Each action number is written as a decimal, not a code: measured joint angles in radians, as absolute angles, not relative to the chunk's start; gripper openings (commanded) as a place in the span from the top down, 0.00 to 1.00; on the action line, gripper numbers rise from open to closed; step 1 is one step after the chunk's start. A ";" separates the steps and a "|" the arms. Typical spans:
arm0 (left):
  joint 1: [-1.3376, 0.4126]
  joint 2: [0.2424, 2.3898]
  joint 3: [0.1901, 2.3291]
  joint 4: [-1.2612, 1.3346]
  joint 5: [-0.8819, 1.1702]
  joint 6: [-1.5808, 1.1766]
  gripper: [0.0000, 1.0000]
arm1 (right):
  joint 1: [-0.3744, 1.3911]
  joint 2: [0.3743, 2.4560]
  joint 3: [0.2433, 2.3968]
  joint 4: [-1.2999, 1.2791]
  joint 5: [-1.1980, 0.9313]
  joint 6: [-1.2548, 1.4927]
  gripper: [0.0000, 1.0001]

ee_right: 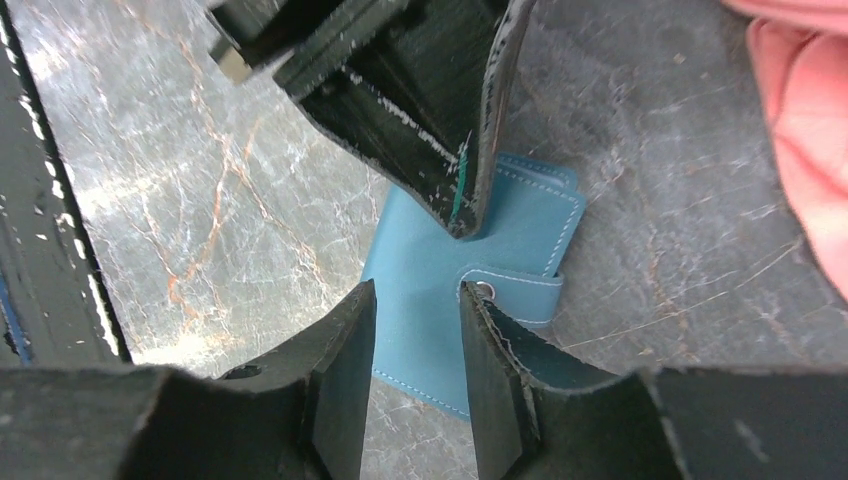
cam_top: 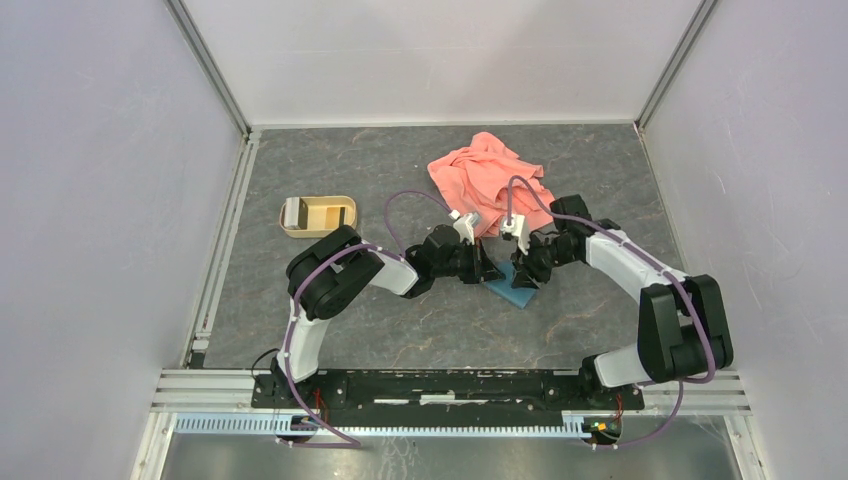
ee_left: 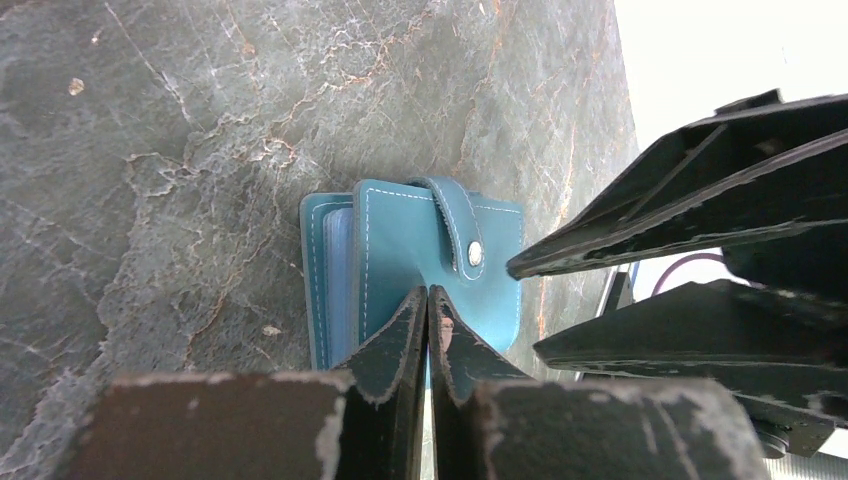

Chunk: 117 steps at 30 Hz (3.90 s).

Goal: Put the credit cards into the card holder
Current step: Close the card holder at the center of the board.

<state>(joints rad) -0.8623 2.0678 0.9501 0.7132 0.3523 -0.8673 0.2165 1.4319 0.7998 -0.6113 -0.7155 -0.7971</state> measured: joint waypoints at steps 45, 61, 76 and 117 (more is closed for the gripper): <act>-0.862 2.068 0.951 0.712 0.353 -0.867 0.90 | 0.299 1.383 0.738 -0.428 -0.464 -0.778 0.82; -0.863 2.067 0.951 0.709 0.350 -0.867 0.90 | 0.250 1.321 0.734 -0.437 -0.531 -0.749 1.00; -0.863 2.067 0.957 0.702 0.347 -0.876 0.91 | 0.235 1.325 0.699 -0.470 -0.567 -0.852 1.00; -0.862 2.070 0.957 0.707 0.354 -0.882 0.91 | 0.327 1.310 0.656 -0.418 -0.482 -0.935 1.00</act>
